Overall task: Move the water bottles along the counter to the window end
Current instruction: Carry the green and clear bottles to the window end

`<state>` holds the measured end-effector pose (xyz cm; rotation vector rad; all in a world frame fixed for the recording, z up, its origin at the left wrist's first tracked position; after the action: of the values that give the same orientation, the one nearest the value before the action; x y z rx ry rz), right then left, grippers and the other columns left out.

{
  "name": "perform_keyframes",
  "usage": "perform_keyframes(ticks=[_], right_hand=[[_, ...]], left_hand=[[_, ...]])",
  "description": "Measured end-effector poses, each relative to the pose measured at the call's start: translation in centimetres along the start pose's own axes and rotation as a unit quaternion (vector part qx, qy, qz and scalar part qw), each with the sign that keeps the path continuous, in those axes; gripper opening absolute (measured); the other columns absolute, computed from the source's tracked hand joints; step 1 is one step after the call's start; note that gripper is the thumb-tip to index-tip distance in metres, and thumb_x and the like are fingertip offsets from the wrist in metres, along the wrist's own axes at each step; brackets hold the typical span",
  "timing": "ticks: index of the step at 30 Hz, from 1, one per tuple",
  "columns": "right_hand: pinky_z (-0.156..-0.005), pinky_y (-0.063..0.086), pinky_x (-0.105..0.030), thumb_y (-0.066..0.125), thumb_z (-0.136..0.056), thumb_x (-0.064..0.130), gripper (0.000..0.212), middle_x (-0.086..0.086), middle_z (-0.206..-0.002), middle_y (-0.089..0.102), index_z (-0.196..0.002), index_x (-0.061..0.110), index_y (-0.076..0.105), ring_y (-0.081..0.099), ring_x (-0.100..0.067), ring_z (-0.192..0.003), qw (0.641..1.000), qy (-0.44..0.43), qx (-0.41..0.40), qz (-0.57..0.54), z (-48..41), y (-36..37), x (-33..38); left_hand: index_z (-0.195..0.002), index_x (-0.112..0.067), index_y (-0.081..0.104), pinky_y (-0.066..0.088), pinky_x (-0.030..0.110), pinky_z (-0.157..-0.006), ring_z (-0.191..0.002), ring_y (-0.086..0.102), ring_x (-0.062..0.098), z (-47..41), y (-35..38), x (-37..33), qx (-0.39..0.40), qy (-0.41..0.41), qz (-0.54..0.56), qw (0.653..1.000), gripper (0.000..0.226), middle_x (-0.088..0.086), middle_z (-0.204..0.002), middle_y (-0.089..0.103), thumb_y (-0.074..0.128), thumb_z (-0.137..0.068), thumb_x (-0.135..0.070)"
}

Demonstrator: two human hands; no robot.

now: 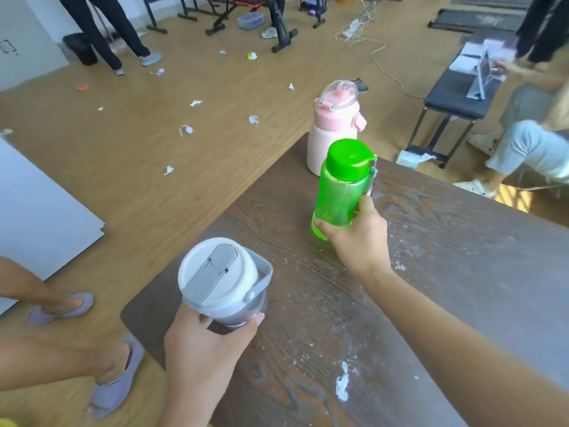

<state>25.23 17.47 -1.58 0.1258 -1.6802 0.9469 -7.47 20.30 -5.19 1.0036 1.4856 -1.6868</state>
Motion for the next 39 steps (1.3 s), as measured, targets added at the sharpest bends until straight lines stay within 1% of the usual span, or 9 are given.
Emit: perform_keyframes(ticks=[6,11,13,20,26,31,35,37,39], right_hand=[[-0.081,0.057,-0.036,0.089,-0.065,0.045,0.060,0.002,-0.106,0.075,-0.113,0.023,0.062,0.070,-0.021,-0.097,0.997,0.041,-0.062,-0.002,3.8,-9.2,-5.8],[-0.085,0.059,-0.041,0.088,-0.065,0.048,0.055,0.008,-0.104,0.074,-0.107,0.027,0.060,0.070,-0.018,-0.098,0.988,0.097,-0.121,-0.001,8.7,-18.9,-11.8],[-0.083,0.059,-0.041,0.086,-0.065,0.049,0.052,0.012,-0.102,0.073,-0.104,0.030,0.058,0.070,-0.015,-0.097,0.982,0.118,-0.146,-0.008,11.4,-22.8,-13.8],[-0.071,0.052,-0.018,0.084,-0.061,0.053,0.050,0.024,-0.098,0.072,-0.102,0.043,0.056,0.065,0.012,-0.094,0.947,0.196,-0.253,-0.013,24.4,-35.4,-20.8],[-0.073,0.056,-0.023,0.088,-0.057,0.057,0.059,0.024,-0.100,0.075,-0.109,0.050,0.060,0.069,0.010,-0.092,0.902,0.264,-0.341,-0.025,35.1,-42.1,-25.2],[-0.069,0.050,-0.005,0.090,-0.059,0.049,0.057,0.032,-0.102,0.073,-0.107,0.052,0.060,0.068,0.015,-0.091,0.870,0.291,-0.398,-0.027,41.3,-45.6,-27.5],[-0.068,0.047,0.000,0.092,-0.061,0.045,0.055,0.038,-0.100,0.071,-0.105,0.053,0.060,0.067,0.018,-0.090,0.843,0.309,-0.438,-0.035,45.1,-47.0,-28.6],[-0.067,0.049,-0.003,0.091,-0.060,0.046,0.057,0.038,-0.102,0.071,-0.106,0.055,0.059,0.067,0.018,-0.091,0.831,0.313,-0.460,-0.035,47.0,-47.6,-29.0],[-0.071,0.055,-0.014,0.090,-0.060,0.049,0.058,0.033,-0.103,0.073,-0.109,0.053,0.059,0.070,0.012,-0.091,0.820,0.318,-0.475,-0.039,48.7,-47.6,-29.5]], left_hand=[[-0.099,-0.038,0.073,0.047,-0.003,-0.063,-0.086,0.067,-0.025,1.6,8.4,-7.2,0.102,0.072,0.018,0.992,0.054,-0.045,-0.092,0.072,0.103,-0.055,-0.029],[-0.107,-0.033,0.075,0.058,0.023,-0.076,-0.087,0.076,-0.010,5.7,16.4,-12.1,0.185,0.091,0.026,0.978,0.057,-0.026,-0.095,0.081,0.102,-0.056,-0.030],[-0.108,-0.032,0.075,0.058,0.026,-0.078,-0.089,0.078,-0.007,8.2,19.4,-13.6,0.216,0.100,0.034,0.971,0.059,-0.023,-0.097,0.082,0.102,-0.056,-0.030],[-0.094,-0.030,0.077,0.053,0.005,-0.063,-0.081,0.075,-0.016,21.1,29.7,-18.0,0.336,0.143,0.019,0.931,0.049,-0.031,-0.087,0.080,0.103,-0.052,-0.024],[-0.087,-0.025,0.079,0.044,-0.004,-0.063,-0.079,0.072,-0.020,33.4,36.3,-20.9,0.444,0.199,0.012,0.874,0.047,-0.035,-0.078,0.077,0.105,-0.048,-0.027],[-0.089,-0.039,0.072,0.054,0.006,-0.064,-0.076,0.076,-0.013,42.4,39.9,-22.6,0.502,0.233,0.025,0.833,0.055,-0.034,-0.083,0.078,0.094,-0.040,-0.048],[-0.092,-0.061,0.066,0.067,0.033,-0.075,-0.083,0.078,-0.007,47.6,42.1,-23.4,0.526,0.273,0.025,0.805,0.062,-0.032,-0.087,0.079,0.097,-0.041,-0.046],[-0.097,-0.065,0.064,0.067,0.031,-0.079,-0.086,0.076,-0.012,50.0,43.0,-24.1,0.537,0.301,0.022,0.788,0.068,-0.037,-0.093,0.077,0.098,-0.041,-0.045],[-0.102,-0.059,0.067,0.066,0.030,-0.083,-0.090,0.076,-0.011,51.7,43.9,-24.3,0.546,0.313,0.017,0.777,0.069,-0.034,-0.095,0.078,0.098,-0.042,-0.048]])
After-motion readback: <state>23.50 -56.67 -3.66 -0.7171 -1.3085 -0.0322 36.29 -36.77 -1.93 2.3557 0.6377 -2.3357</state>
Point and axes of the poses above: each hand's wrist, its own z-axis away from the middle knuckle, its own y-axis out of the palm, x = y × z, the point moved 8 cm from there along -z, towards the middle knuckle
